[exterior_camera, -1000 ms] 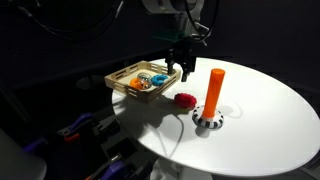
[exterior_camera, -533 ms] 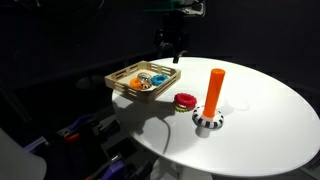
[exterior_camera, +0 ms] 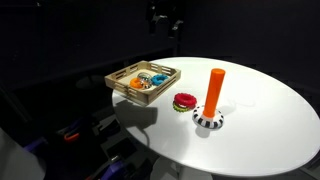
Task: Remove the red ring from the crate and put it on the table
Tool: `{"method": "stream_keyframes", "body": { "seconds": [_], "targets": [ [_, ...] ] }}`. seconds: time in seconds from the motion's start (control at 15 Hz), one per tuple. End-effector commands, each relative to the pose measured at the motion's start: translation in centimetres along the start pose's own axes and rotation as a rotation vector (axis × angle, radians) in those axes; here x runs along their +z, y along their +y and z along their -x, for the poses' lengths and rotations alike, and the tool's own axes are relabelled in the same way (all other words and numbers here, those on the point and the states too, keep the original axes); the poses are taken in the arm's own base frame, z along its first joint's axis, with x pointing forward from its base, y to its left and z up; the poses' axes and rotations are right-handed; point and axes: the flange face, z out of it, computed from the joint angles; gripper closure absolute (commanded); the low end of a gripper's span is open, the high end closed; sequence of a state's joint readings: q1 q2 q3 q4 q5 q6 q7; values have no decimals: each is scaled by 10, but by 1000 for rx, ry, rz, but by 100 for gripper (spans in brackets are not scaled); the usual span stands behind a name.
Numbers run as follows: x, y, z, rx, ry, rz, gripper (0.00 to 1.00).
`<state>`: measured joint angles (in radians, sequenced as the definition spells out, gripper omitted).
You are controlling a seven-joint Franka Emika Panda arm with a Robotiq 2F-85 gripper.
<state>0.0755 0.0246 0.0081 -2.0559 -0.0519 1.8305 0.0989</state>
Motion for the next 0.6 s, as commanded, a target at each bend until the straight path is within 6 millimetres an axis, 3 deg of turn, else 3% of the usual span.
{"method": "stream_keyframes", "body": {
  "seconds": [0.0,0.53],
  "targets": [
    [-29,-4,27,-22,53,23,0],
    [-76,-14,56,-26,186,-25,0]
  ]
}}
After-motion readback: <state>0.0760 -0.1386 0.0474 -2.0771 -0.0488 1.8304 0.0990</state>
